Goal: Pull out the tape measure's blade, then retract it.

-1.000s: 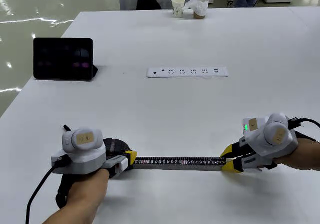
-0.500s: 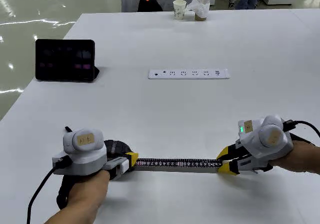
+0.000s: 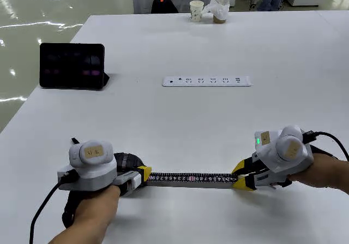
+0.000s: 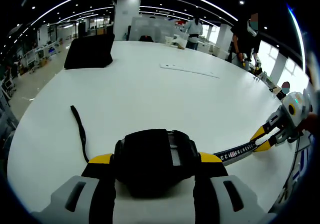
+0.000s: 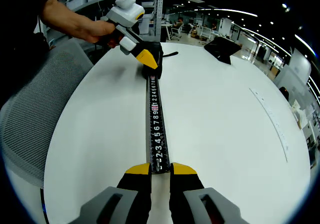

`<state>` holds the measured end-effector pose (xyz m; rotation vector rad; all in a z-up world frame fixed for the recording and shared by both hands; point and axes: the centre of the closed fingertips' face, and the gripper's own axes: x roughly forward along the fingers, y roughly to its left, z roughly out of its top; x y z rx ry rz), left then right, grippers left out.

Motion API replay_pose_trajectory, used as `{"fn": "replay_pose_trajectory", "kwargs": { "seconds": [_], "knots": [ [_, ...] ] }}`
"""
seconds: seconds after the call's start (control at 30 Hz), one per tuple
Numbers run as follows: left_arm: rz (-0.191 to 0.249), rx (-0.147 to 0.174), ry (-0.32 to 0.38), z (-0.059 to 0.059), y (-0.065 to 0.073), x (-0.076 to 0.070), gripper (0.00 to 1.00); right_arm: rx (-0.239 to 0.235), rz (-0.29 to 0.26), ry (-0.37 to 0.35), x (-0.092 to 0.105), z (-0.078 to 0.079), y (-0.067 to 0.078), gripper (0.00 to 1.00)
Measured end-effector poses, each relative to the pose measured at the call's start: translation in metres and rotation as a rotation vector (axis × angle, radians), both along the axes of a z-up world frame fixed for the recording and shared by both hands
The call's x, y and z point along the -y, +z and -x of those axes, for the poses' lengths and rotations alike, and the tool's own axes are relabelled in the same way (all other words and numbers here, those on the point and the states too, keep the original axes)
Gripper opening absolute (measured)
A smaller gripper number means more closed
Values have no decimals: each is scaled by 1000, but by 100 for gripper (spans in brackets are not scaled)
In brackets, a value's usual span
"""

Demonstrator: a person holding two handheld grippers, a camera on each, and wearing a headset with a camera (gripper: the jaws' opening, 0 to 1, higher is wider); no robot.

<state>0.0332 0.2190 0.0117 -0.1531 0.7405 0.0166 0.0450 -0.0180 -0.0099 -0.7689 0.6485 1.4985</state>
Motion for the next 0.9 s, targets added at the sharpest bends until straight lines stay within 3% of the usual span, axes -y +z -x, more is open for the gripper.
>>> {"fn": "replay_pose_trajectory", "kwargs": {
  "seconds": [0.9],
  "knots": [
    [7,-3,-3,1,-1,0,58,-4,-13,2,-19,2,-1,10]
  ]
}}
